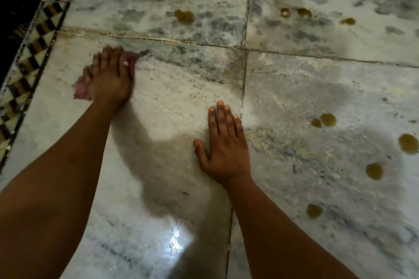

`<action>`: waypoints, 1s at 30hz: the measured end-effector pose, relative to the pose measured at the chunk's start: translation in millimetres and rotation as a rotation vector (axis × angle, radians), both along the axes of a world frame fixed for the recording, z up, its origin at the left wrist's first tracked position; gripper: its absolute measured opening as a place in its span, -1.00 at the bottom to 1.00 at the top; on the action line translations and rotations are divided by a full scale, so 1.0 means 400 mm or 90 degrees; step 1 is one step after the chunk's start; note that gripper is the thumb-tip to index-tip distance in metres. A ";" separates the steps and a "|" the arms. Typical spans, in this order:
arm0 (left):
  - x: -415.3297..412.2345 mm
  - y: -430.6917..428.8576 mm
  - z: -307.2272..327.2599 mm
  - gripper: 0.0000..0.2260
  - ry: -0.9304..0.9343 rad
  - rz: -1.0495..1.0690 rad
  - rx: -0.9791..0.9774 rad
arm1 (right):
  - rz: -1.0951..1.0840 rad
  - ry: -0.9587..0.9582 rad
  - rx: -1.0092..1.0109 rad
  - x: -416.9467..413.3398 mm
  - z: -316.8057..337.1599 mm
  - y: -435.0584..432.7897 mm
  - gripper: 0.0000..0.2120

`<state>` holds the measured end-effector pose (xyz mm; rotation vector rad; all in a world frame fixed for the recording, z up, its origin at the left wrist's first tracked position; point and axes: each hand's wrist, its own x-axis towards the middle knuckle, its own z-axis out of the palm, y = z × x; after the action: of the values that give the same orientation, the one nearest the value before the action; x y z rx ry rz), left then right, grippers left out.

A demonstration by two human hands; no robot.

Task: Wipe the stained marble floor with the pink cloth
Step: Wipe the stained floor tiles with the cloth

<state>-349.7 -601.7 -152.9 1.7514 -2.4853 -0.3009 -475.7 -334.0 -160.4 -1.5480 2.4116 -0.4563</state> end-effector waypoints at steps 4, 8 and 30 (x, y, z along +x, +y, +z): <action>-0.059 0.000 0.000 -0.48 -0.003 -0.089 0.017 | 0.003 0.000 -0.004 -0.004 0.000 0.000 -0.28; -0.046 0.093 -0.003 -0.42 0.014 -0.177 0.007 | 0.008 0.008 -0.007 -0.007 -0.004 0.003 -0.29; 0.071 0.598 0.232 -0.70 0.922 0.288 0.565 | -0.049 -0.078 -0.046 -0.017 0.174 0.284 -0.26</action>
<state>-321.5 -362.7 -60.1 1.2507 -0.8838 -1.9089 -482.5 -220.3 -90.7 -1.4155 2.3909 -0.6415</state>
